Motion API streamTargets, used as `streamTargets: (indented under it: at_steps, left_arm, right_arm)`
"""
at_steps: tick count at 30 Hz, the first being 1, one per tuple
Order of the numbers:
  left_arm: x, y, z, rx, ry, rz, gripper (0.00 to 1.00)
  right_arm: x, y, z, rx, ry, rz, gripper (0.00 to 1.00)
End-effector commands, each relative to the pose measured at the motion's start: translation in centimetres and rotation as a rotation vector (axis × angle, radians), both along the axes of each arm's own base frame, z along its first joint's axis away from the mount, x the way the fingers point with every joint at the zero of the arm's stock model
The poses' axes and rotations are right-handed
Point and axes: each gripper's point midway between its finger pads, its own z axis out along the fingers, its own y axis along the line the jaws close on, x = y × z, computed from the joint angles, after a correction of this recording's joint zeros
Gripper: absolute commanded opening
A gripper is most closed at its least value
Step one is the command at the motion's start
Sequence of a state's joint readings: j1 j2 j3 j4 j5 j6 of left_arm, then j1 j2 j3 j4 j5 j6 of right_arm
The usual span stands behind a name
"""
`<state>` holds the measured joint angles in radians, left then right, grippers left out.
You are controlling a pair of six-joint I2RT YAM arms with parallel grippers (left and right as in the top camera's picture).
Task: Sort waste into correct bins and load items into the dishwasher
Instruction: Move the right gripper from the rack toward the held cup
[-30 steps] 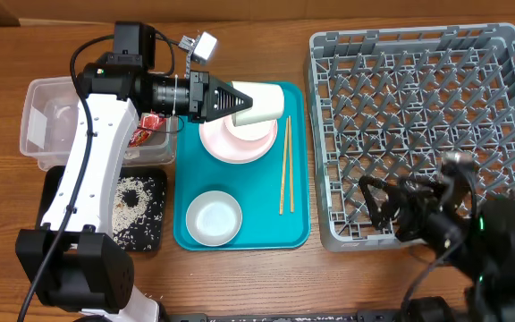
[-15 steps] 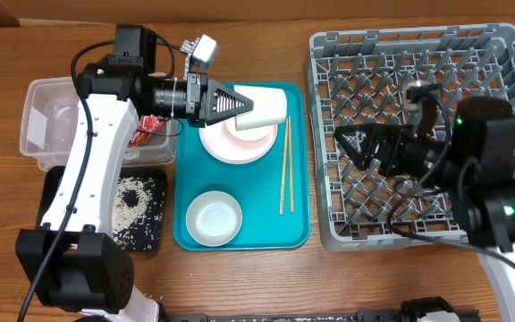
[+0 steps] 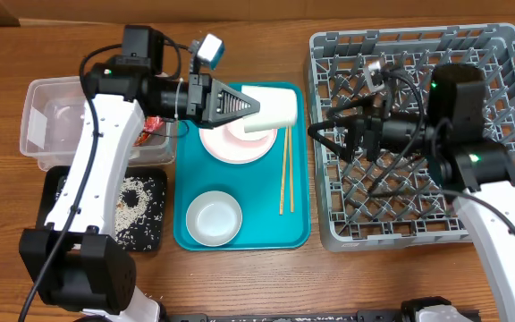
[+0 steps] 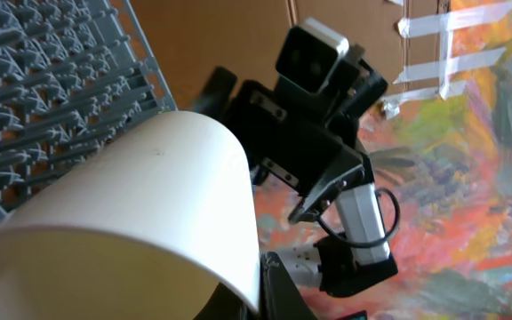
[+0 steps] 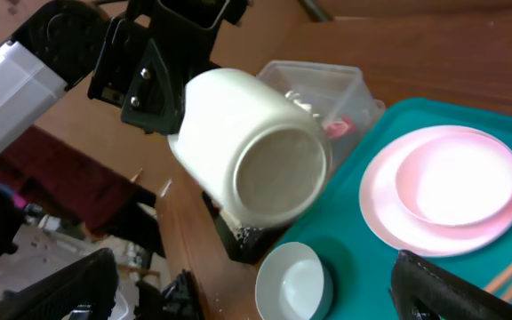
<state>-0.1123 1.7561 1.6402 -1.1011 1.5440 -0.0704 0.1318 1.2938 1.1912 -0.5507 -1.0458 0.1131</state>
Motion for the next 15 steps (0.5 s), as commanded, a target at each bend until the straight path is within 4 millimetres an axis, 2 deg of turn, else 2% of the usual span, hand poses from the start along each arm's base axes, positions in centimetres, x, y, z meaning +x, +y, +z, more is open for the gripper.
streamTargets:
  at_steps: [1, 6, 13, 15]
  left_arm:
    - [-0.6, -0.7, 0.7, -0.04, -0.025, -0.036, 0.04]
    - [-0.9, -1.1, 0.7, -0.039, -0.024, -0.049, 0.04]
    - [-1.5, -1.9, 0.7, -0.04, -0.024, -0.075, 0.04]
    - [-1.5, -1.9, 0.7, -0.039, -0.016, -0.075, 0.04]
  right_arm:
    - [-0.3, 1.0, 1.6, 0.059, -0.086, 0.112, 1.0]
    - [1.5, 0.6, 0.6, 0.033, -0.019, 0.017, 1.0]
    - [1.5, 0.7, 0.6, 0.036, -0.03, 0.026, 1.0]
    - [0.6, 1.0, 1.1, 0.054, -0.077, 0.09, 1.0]
